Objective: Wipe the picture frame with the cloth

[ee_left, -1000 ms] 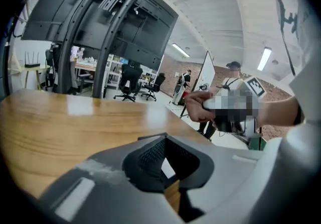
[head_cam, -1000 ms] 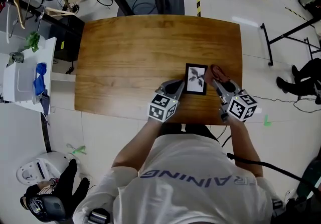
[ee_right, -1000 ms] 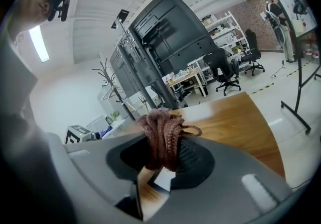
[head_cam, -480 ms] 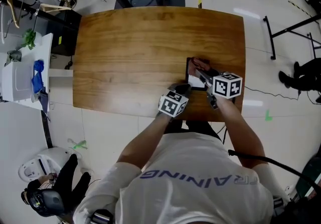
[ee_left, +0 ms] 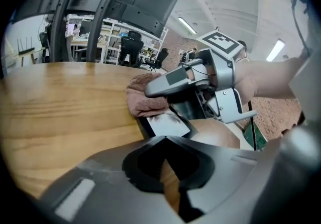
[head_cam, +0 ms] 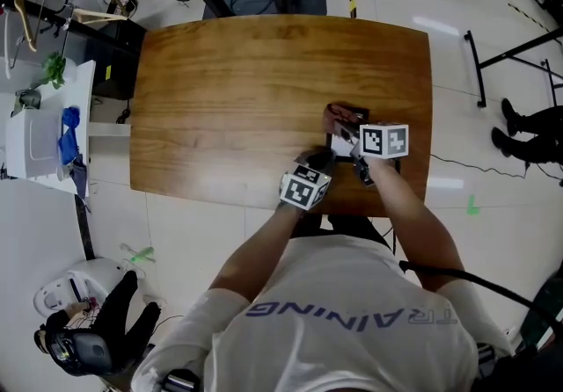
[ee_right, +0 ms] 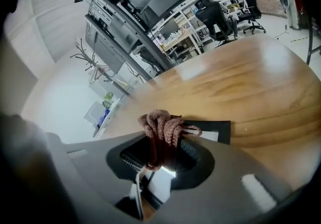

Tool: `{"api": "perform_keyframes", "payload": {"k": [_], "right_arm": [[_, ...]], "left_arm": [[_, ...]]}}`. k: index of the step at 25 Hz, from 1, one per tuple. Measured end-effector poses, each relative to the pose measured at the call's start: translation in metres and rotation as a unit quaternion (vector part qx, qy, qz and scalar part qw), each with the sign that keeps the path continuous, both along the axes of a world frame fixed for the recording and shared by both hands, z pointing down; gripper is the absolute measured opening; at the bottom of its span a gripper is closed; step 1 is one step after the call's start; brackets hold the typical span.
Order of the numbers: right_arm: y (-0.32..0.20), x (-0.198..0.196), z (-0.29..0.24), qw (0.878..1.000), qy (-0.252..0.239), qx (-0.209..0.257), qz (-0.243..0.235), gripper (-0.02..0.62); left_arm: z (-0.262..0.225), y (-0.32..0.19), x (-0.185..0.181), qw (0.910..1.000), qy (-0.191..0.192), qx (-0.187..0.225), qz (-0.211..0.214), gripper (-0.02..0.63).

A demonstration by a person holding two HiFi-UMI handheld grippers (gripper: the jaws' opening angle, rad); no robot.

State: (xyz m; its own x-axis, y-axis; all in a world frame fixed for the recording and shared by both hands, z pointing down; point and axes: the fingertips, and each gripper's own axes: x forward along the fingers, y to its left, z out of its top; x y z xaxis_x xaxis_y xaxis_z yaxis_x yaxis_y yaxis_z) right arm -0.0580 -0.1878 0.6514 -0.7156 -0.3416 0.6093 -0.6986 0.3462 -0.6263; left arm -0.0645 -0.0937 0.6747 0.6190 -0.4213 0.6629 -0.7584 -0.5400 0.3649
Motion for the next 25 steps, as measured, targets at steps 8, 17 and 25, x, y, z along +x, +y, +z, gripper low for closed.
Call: {"api": "perform_keyframes", "payload": {"k": [8, 17, 25], "right_arm": [[0.001, 0.024, 0.002, 0.998, 0.052, 0.016, -0.009, 0.118], [0.003, 0.095, -0.003, 0.997, 0.076, 0.02, 0.011, 0.12], [0.005, 0.088, -0.019, 0.997, 0.056, 0.039, 0.034, 0.12]], "left_arm": [[-0.001, 0.002, 0.002, 0.9998, -0.018, 0.011, 0.0, 0.006], [-0.001, 0.001, 0.0, 0.9999, -0.009, 0.011, -0.009, 0.006], [-0.002, 0.001, -0.002, 0.9999, -0.002, 0.01, -0.006, 0.006]]}}
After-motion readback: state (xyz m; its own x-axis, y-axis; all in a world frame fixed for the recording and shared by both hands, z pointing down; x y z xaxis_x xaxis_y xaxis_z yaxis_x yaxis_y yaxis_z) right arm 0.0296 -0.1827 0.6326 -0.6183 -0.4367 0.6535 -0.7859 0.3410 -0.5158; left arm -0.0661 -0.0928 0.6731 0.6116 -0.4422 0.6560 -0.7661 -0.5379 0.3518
